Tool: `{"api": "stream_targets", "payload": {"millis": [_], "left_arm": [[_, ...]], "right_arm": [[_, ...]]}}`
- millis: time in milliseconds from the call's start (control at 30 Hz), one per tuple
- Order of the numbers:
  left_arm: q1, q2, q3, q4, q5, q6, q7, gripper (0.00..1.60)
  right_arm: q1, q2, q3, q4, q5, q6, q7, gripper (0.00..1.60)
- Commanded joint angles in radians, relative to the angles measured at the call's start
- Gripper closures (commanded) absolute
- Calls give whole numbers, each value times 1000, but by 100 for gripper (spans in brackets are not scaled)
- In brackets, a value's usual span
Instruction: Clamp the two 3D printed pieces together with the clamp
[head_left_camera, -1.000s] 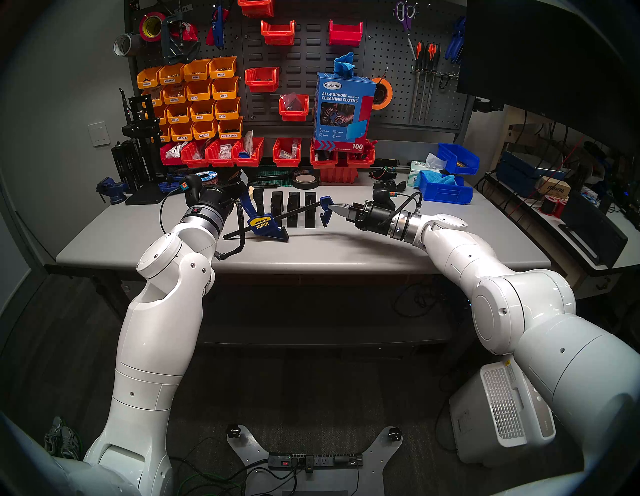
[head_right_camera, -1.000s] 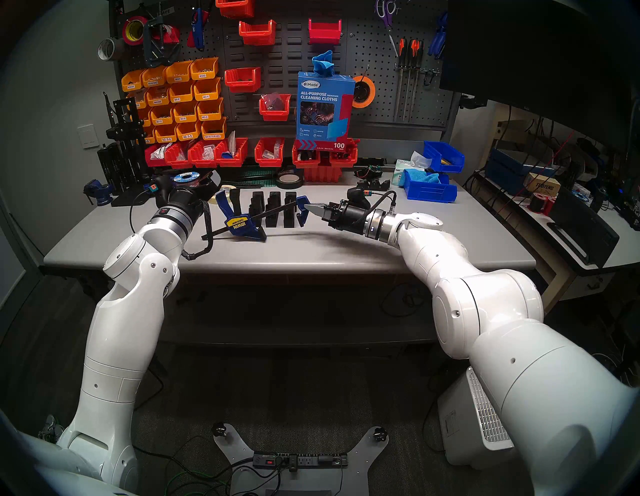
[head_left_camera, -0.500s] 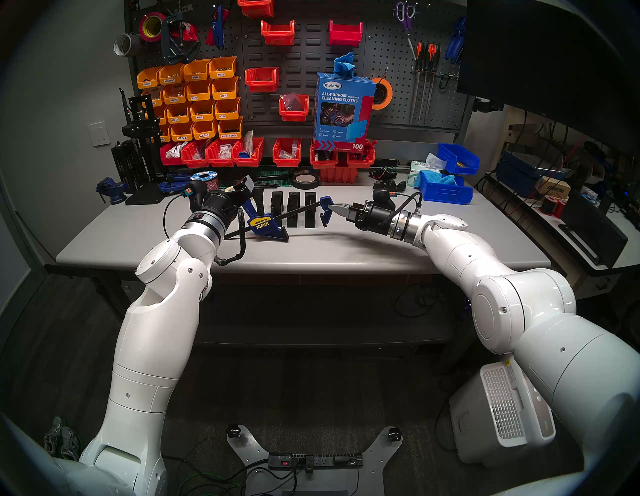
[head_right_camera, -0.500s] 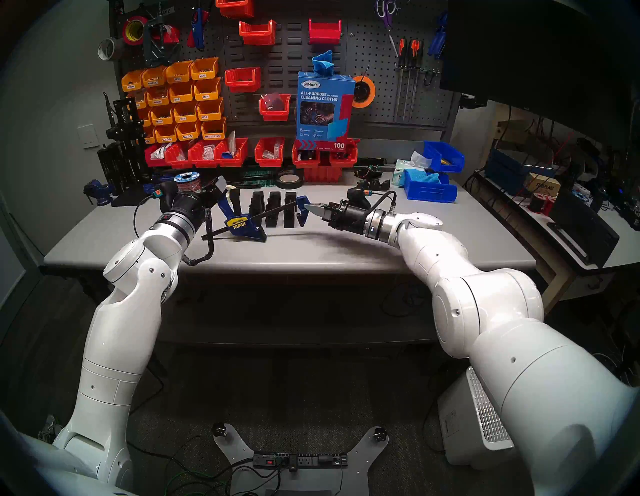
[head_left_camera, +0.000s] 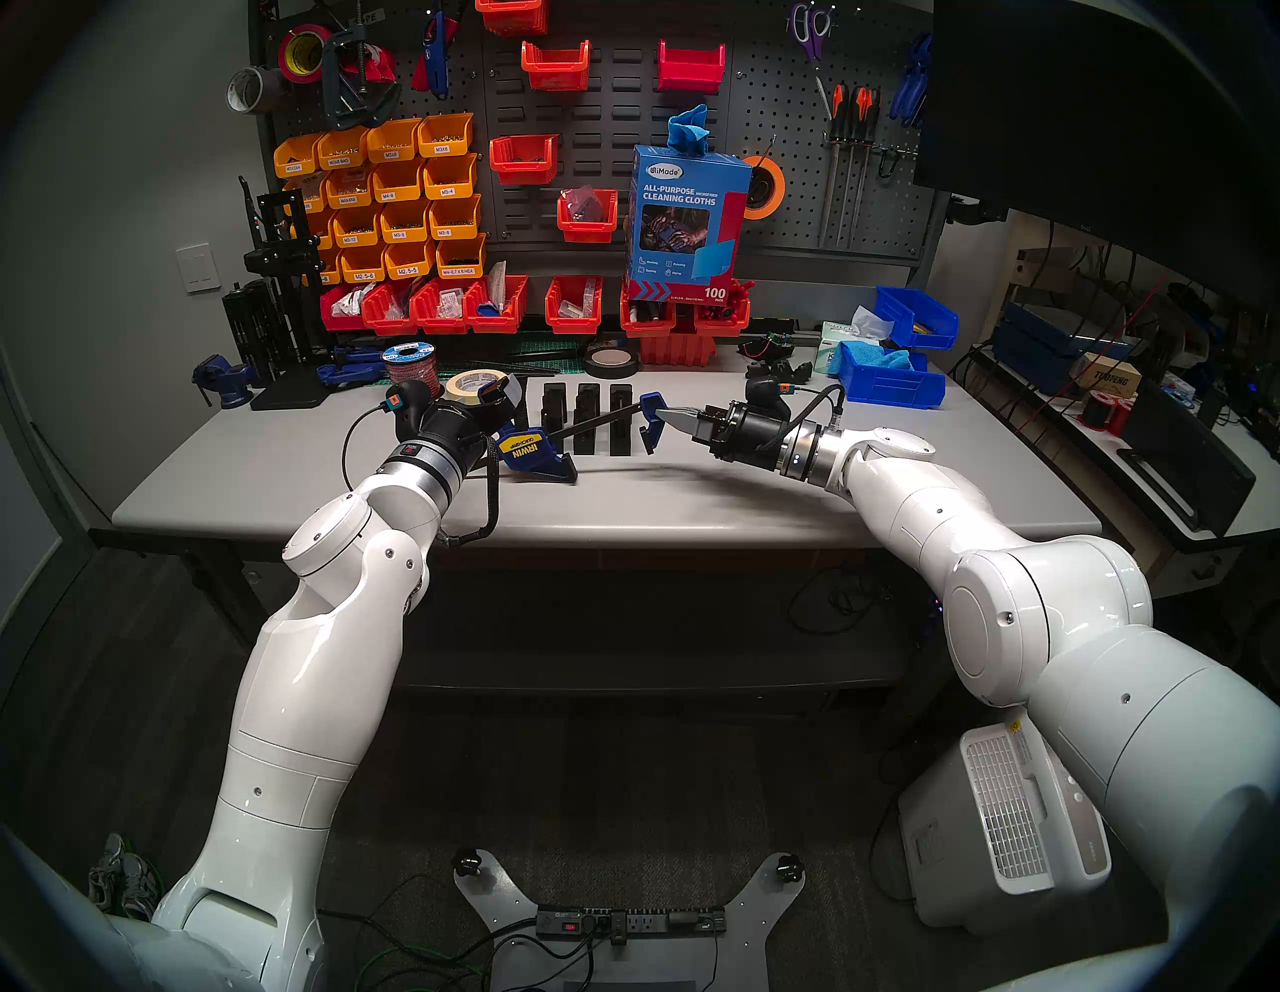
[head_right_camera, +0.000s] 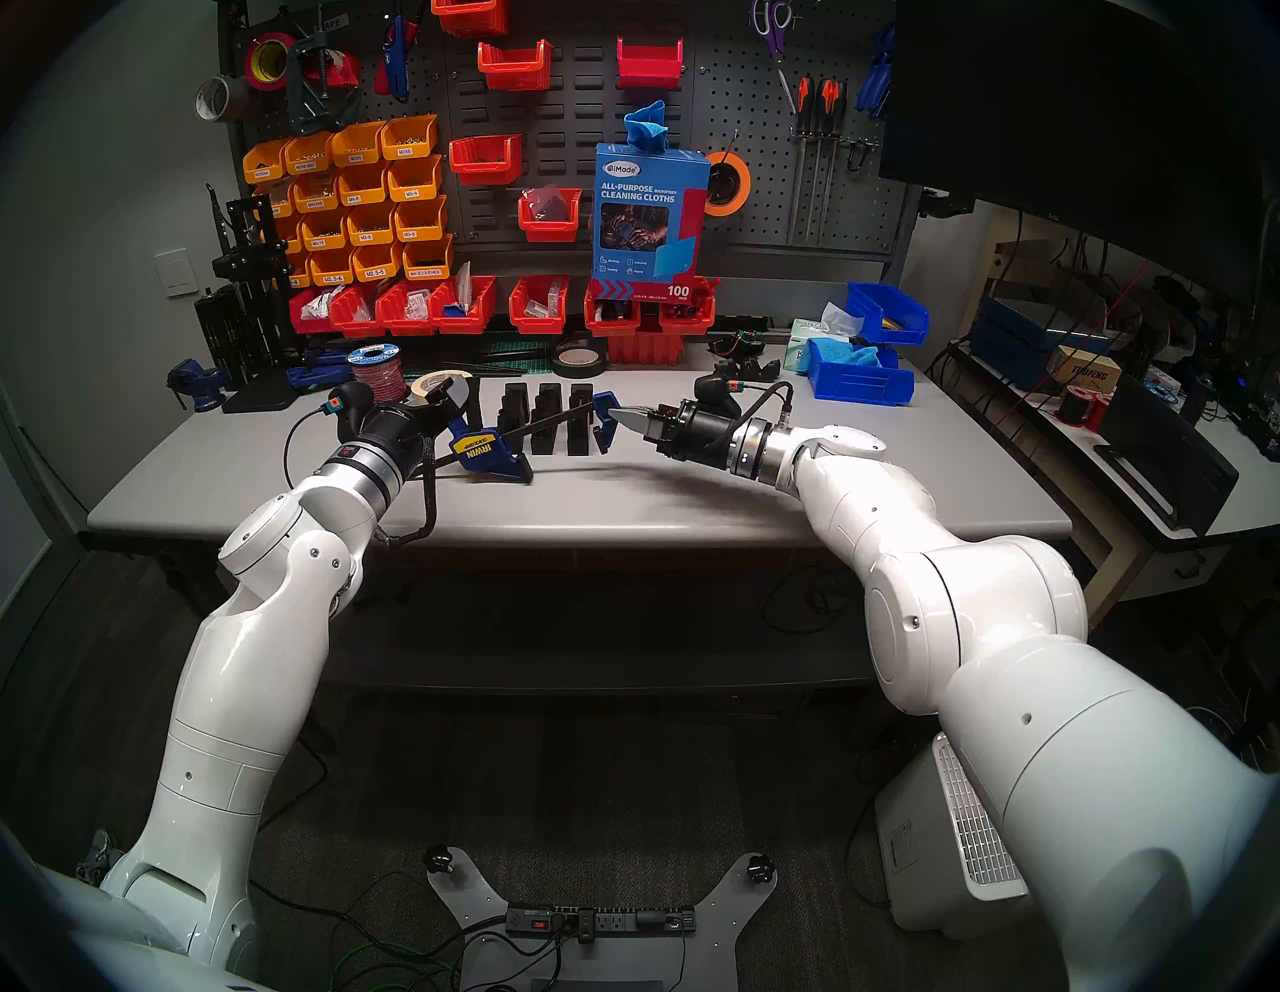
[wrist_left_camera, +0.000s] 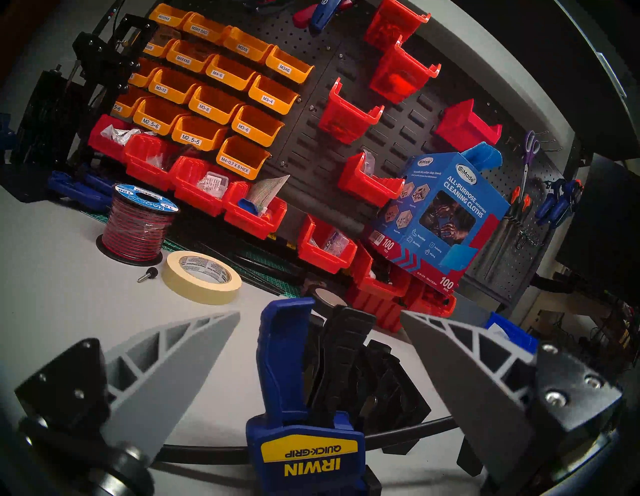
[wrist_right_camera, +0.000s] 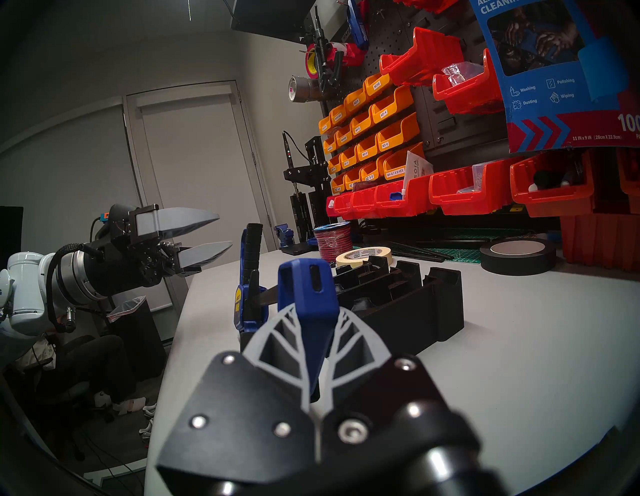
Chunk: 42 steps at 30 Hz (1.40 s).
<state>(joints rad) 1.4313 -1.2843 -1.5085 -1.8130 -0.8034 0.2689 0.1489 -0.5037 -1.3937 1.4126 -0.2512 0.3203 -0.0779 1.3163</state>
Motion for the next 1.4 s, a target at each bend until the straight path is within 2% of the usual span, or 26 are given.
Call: {"api": "stream_targets", "payload": {"millis": [0,200,367,867,1100,1367], "left_arm": [[-32,7,1,-7,10,-26,-27,0],[-32,25,19,6,30,-39,-63,0],[-49,2,4,8,2,-47,-70,0],[-50,-4,13,-9,-15,-48,-105,0],[-40,7,37,-11,21,-35,-82,0],[-40,45,79,-34,94,-18,-71,0]], "right_arm": [[51,1,9,-21,8,-1,1,160],[52,0,10,-19,8,-2,2,160],[52,0,10,-18,7,-3,2,160],[55,0,11,-12,6,-6,4,160],[57,-1,12,-9,5,-7,4,160],[58,-1,12,-7,4,-8,5,160]]}}
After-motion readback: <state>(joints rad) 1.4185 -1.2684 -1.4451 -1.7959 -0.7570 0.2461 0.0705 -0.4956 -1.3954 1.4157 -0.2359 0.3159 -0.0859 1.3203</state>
